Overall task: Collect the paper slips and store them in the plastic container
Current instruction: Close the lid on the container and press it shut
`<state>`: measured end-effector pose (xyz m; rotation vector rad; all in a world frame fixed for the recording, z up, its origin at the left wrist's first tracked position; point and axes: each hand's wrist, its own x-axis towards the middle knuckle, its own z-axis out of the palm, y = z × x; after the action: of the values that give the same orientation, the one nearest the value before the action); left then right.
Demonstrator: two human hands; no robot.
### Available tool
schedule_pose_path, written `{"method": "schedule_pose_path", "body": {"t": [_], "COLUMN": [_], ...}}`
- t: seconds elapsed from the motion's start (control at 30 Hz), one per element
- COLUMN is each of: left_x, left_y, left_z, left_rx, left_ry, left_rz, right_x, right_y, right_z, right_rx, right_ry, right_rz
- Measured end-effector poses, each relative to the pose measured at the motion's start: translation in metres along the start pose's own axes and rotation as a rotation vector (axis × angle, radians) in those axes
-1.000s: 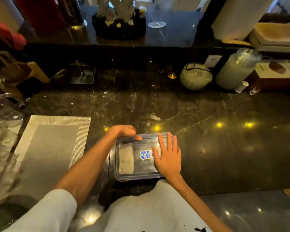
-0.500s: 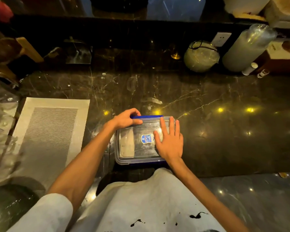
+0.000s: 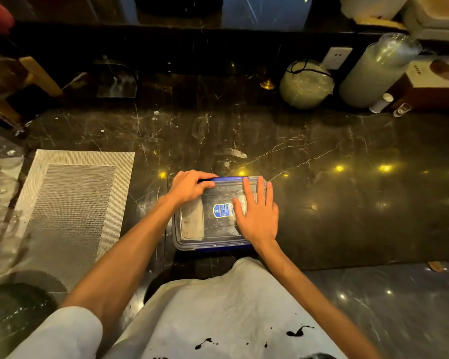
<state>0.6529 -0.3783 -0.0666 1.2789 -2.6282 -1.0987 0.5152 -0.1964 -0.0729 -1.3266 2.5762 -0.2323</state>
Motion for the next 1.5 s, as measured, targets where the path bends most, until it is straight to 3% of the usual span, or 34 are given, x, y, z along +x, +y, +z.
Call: {"method": "schedule_pose_path", "body": {"t": [0.27, 0.43, 0.53, 0.73, 1.5], "left_x": [-0.016, -0.017, -0.017, -0.017, -0.014], "left_y": [0.001, 0.001, 0.0, -0.002, -0.009], "left_z": [0.012, 0.011, 0.011, 0.014, 0.021], "left_rx": [0.174, 0.261, 0.264, 0.272, 0.266], "left_ry": [0.151, 0.164, 0.152, 0.177, 0.259], "left_rz": [0.155, 0.2, 0.196, 0.219, 0.264], "right_x": [-0.003, -0.033, -0.039, -0.041, -0.032], "right_y": [0.008, 0.042, 0.059, 0.048, 0.068], "right_z": [-0.008, -0.007, -0.007, -0.009, -0.017], "right_rx": [0.085, -0.091, -0.228, -0.287, -0.344], "right_ry": [-0.057, -0.056, -0.095, -0.017, -0.191], "right_rz": [-0.09, -0.589, -0.712, -0.693, -0.848]}}
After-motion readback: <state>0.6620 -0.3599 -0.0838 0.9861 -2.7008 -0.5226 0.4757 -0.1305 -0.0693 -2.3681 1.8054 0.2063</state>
